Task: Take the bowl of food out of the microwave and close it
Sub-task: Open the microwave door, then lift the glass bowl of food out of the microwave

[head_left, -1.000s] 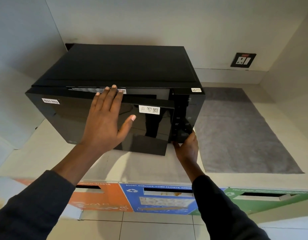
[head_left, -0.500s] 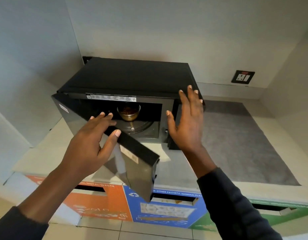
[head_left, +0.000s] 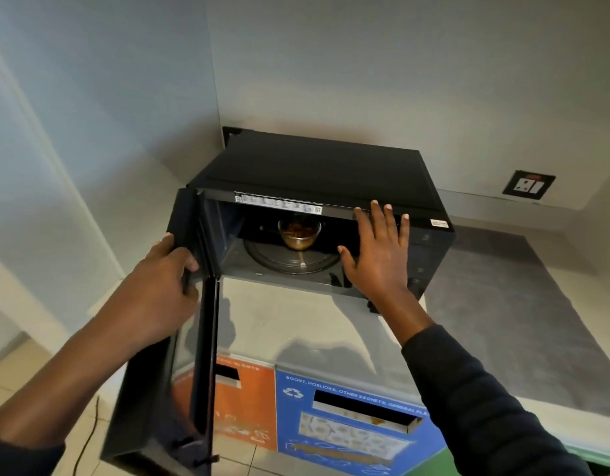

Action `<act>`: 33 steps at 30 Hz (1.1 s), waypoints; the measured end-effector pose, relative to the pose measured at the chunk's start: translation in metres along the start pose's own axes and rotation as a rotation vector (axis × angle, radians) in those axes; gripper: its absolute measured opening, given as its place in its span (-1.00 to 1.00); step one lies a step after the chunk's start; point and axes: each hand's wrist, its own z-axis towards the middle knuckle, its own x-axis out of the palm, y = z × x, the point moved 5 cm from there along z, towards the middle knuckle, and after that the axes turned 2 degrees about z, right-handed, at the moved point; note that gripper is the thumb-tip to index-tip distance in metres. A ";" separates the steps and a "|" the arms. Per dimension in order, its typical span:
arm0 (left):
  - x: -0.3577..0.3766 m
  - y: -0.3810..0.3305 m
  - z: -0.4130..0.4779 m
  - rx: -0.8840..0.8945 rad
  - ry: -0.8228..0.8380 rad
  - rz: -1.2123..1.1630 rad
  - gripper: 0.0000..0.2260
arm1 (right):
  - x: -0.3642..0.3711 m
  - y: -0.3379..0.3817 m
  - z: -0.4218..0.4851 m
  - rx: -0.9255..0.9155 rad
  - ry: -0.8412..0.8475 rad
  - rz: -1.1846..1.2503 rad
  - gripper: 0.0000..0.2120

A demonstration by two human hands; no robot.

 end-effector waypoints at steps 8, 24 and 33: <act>-0.017 0.034 -0.004 0.098 0.064 0.096 -0.49 | 0.002 0.003 0.000 0.015 -0.015 -0.010 -0.29; -0.001 0.051 0.002 0.162 0.136 0.506 -0.37 | -0.003 0.007 -0.004 0.006 -0.019 0.024 -0.29; 0.001 0.033 -0.008 0.103 0.168 0.792 -0.41 | -0.005 0.009 -0.006 0.003 0.028 0.037 -0.27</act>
